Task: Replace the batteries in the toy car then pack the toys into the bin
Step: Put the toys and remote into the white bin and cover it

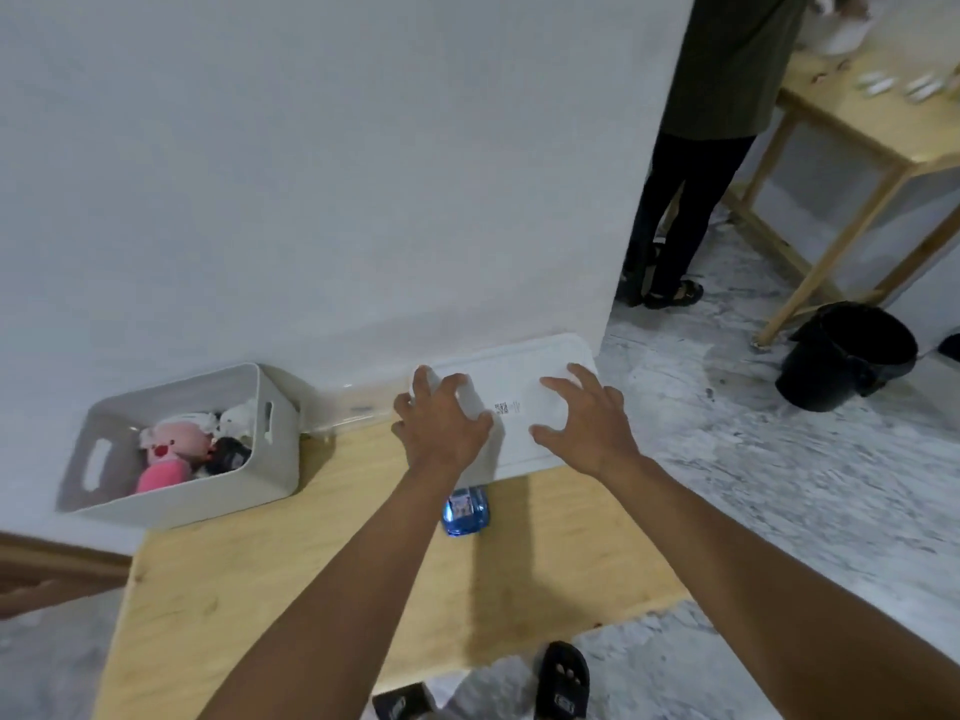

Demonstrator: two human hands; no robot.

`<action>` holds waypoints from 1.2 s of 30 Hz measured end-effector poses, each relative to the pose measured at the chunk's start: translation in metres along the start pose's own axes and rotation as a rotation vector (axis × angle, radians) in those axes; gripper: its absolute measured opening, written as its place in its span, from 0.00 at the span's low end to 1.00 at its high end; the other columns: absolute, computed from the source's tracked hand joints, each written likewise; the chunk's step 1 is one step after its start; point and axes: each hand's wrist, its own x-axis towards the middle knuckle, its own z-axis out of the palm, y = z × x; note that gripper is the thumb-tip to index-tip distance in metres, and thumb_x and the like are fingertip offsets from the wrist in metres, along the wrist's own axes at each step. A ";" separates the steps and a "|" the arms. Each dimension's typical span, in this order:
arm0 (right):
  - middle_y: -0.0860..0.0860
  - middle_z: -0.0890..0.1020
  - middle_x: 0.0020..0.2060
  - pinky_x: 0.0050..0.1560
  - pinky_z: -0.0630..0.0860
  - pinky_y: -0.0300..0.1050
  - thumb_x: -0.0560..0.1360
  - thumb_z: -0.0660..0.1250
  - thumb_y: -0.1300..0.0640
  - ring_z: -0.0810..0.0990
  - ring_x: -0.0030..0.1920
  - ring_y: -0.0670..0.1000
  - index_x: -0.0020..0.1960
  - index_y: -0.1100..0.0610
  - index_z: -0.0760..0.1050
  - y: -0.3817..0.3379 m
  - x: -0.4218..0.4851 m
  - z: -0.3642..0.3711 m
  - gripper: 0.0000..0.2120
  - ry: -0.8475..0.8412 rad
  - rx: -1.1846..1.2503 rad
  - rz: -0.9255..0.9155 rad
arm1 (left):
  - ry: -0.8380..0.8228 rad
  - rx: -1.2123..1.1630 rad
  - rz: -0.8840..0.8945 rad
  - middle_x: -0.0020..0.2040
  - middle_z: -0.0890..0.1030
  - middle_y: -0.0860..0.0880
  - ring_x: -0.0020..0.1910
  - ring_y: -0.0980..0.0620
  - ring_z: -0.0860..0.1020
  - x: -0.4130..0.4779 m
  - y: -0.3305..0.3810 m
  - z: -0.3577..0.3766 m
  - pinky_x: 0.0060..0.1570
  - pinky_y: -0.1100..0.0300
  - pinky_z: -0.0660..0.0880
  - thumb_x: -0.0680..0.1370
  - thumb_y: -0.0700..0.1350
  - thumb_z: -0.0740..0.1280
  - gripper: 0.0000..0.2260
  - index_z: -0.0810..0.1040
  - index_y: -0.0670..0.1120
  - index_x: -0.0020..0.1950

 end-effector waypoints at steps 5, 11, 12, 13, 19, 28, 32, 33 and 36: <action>0.44 0.55 0.79 0.74 0.61 0.53 0.71 0.70 0.38 0.60 0.75 0.60 0.76 0.40 0.64 -0.113 0.013 0.021 0.35 -0.027 -0.031 -0.135 | 0.134 0.001 -0.075 0.78 0.62 0.52 0.72 0.38 0.65 0.014 -0.069 -0.086 0.66 0.42 0.69 0.72 0.61 0.74 0.27 0.75 0.59 0.70; 0.45 0.54 0.79 0.72 0.65 0.54 0.71 0.70 0.39 0.59 0.74 0.63 0.76 0.40 0.63 -0.241 0.006 0.069 0.36 -0.107 -0.010 -0.225 | 0.179 0.023 -0.180 0.74 0.65 0.52 0.69 0.38 0.67 0.020 -0.165 -0.181 0.64 0.43 0.68 0.73 0.59 0.73 0.25 0.75 0.59 0.69; 0.45 0.54 0.79 0.72 0.66 0.54 0.71 0.70 0.39 0.59 0.74 0.63 0.77 0.40 0.63 -0.260 0.004 0.077 0.36 -0.125 -0.010 -0.229 | 0.173 0.030 -0.191 0.74 0.66 0.52 0.69 0.38 0.67 0.021 -0.181 -0.193 0.64 0.43 0.68 0.73 0.60 0.73 0.26 0.75 0.59 0.69; 0.45 0.54 0.79 0.71 0.66 0.54 0.72 0.70 0.39 0.59 0.74 0.63 0.77 0.40 0.62 -0.278 0.003 0.087 0.36 -0.141 -0.006 -0.230 | 0.167 0.033 -0.198 0.74 0.66 0.52 0.69 0.38 0.67 0.024 -0.198 -0.203 0.65 0.42 0.68 0.72 0.62 0.73 0.26 0.75 0.59 0.69; 0.45 0.52 0.80 0.69 0.68 0.56 0.72 0.70 0.40 0.59 0.73 0.64 0.77 0.41 0.62 -0.358 -0.003 0.139 0.36 -0.208 -0.042 -0.205 | 0.103 0.030 -0.221 0.75 0.67 0.53 0.74 0.39 0.64 0.041 -0.282 -0.243 0.69 0.41 0.67 0.71 0.65 0.73 0.29 0.74 0.60 0.70; 0.47 0.52 0.80 0.69 0.68 0.54 0.73 0.69 0.40 0.60 0.72 0.65 0.78 0.42 0.60 -0.396 0.002 0.191 0.36 -0.234 -0.118 -0.128 | -0.019 0.034 -0.214 0.78 0.63 0.53 0.74 0.39 0.63 0.070 -0.346 -0.245 0.68 0.44 0.65 0.73 0.63 0.73 0.29 0.72 0.60 0.72; 0.47 0.52 0.79 0.68 0.69 0.54 0.73 0.68 0.41 0.60 0.71 0.65 0.78 0.42 0.59 -0.403 0.003 0.203 0.36 -0.221 -0.119 -0.116 | -0.039 0.023 -0.190 0.79 0.63 0.53 0.74 0.39 0.63 0.081 -0.360 -0.243 0.68 0.44 0.66 0.73 0.62 0.73 0.30 0.72 0.59 0.73; 0.47 0.52 0.79 0.68 0.69 0.54 0.73 0.68 0.41 0.61 0.71 0.65 0.78 0.43 0.59 -0.404 0.004 0.205 0.36 -0.217 -0.121 -0.117 | -0.045 0.019 -0.185 0.79 0.63 0.53 0.75 0.39 0.62 0.083 -0.363 -0.243 0.68 0.44 0.66 0.73 0.62 0.73 0.30 0.72 0.59 0.73; 0.47 0.52 0.79 0.67 0.70 0.54 0.74 0.68 0.41 0.61 0.71 0.64 0.78 0.43 0.59 -0.408 0.007 0.211 0.36 -0.213 -0.138 -0.124 | -0.058 0.001 -0.173 0.79 0.62 0.52 0.75 0.39 0.62 0.089 -0.373 -0.243 0.69 0.44 0.65 0.74 0.61 0.73 0.29 0.72 0.58 0.74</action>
